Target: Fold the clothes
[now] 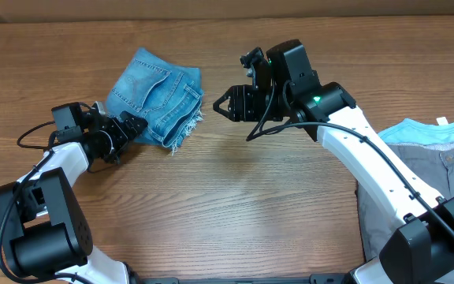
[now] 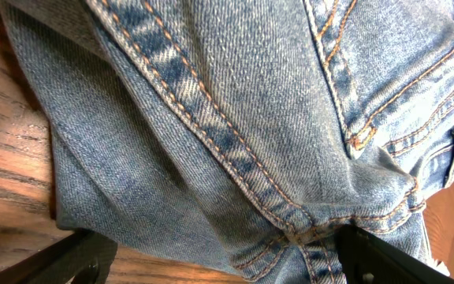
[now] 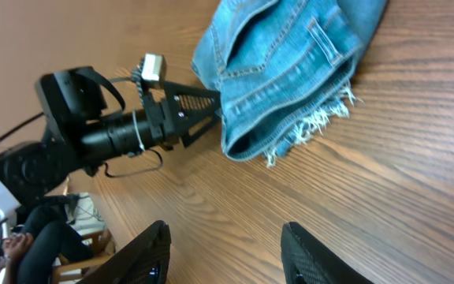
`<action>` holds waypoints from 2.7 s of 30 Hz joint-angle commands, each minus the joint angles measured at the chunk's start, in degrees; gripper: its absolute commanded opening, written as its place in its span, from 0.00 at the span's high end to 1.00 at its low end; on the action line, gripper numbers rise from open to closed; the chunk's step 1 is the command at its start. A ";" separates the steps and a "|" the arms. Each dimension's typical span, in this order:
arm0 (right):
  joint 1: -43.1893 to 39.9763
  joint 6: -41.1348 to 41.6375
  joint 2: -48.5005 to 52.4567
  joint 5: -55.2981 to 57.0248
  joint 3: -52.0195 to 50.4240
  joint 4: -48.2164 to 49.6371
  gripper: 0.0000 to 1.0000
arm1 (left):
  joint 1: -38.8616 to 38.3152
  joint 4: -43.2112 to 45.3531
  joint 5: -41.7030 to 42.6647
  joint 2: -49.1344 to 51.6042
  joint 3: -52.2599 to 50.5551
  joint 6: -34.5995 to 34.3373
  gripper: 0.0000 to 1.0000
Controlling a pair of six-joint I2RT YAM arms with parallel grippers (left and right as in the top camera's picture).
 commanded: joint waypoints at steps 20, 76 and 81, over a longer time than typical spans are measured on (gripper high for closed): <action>3.21 -0.61 2.43 10.71 0.39 7.67 0.87 | 7.80 -28.30 5.46 -10.69 0.90 16.59 0.00; 3.28 -0.85 3.54 18.12 0.28 0.98 0.79 | -27.36 -26.91 -21.38 -23.08 7.78 13.20 0.67; 5.18 -0.85 11.37 11.19 0.28 3.82 0.80 | -25.16 -32.44 -27.50 -33.73 8.09 10.08 0.40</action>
